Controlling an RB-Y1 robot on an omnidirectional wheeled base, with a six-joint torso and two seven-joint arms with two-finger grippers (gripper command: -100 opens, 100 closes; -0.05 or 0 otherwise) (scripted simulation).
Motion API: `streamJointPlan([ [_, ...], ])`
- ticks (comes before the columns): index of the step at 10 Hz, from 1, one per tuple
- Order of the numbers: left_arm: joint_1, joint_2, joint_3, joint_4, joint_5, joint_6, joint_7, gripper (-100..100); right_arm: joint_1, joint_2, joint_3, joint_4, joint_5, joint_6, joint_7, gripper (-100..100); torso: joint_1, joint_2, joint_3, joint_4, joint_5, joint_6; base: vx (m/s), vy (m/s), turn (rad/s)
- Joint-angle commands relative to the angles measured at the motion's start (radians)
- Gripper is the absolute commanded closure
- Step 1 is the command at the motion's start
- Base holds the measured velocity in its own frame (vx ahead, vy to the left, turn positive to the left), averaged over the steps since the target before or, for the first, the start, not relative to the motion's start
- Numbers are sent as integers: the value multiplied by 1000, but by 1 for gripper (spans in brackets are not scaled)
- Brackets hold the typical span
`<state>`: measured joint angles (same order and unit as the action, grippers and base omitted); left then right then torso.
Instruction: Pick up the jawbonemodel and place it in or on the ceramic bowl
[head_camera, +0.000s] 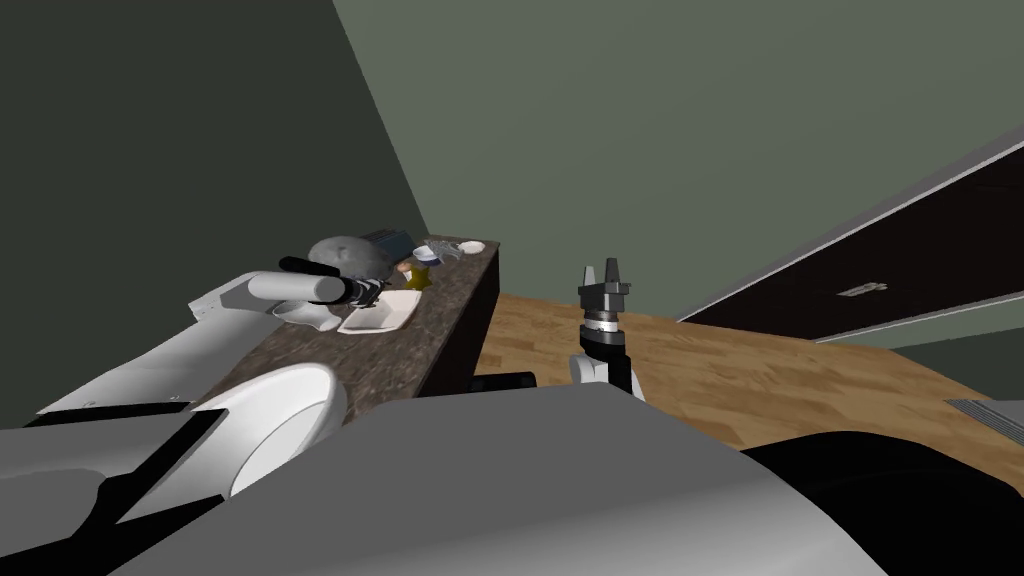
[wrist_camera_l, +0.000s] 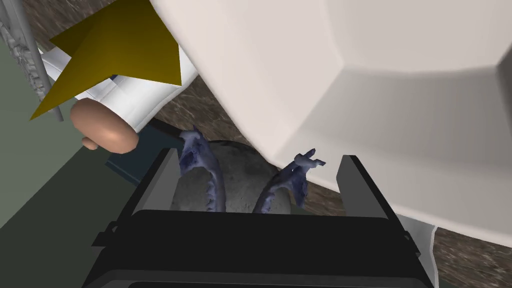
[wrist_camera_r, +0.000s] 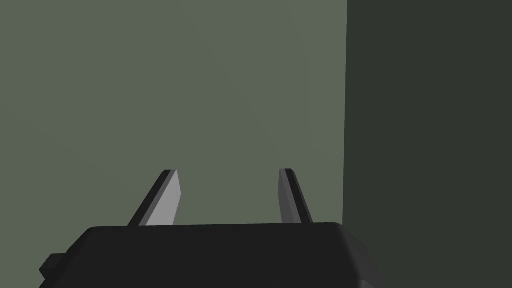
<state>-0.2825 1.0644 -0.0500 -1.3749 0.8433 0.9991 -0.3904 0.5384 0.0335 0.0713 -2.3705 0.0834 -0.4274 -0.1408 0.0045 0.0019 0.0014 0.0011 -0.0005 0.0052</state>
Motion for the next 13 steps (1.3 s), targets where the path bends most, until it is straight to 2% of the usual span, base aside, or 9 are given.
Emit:
streamJointPlan([
  [1,-50,-38,-50,50,-38,38,50,-100,0,0,0,0,0,0,0,0,0,0,0,0,0,0,-153,162,-516],
  [3,-105,-38,-59,72,-38,38,101,-100,0,0,0,0,0,0,0,0,-1,-2,0,0,0,-2,-29,30,-97],
  [9,-105,-38,-59,72,-38,38,107,-100,1,0,0,0,0,0,0,0,-6,-7,-3,-1,-1,-3,5,-5,17],
  [10,-111,-23,-33,119,-8,41,57,-100,1,0,0,0,0,0,0,0,-6,-7,-3,-1,-1,-3,14,-46,-24],
  [11,-111,-23,-33,119,-8,41,47,-100,1,0,0,0,0,0,0,0,-9,-8,-4,-1,-2,-3,12,-58,-1],
  [12,-116,-8,-6,167,21,43,9,-100,1,0,0,0,0,0,0,0,-10,-8,-4,-1,-2,-3,25,-70,-17],
  [13,-116,-8,-6,167,21,43,-12,-100,1,0,0,0,0,0,0,0,-11,-8,-4,-1,-2,-3,19,-76,-5],
])
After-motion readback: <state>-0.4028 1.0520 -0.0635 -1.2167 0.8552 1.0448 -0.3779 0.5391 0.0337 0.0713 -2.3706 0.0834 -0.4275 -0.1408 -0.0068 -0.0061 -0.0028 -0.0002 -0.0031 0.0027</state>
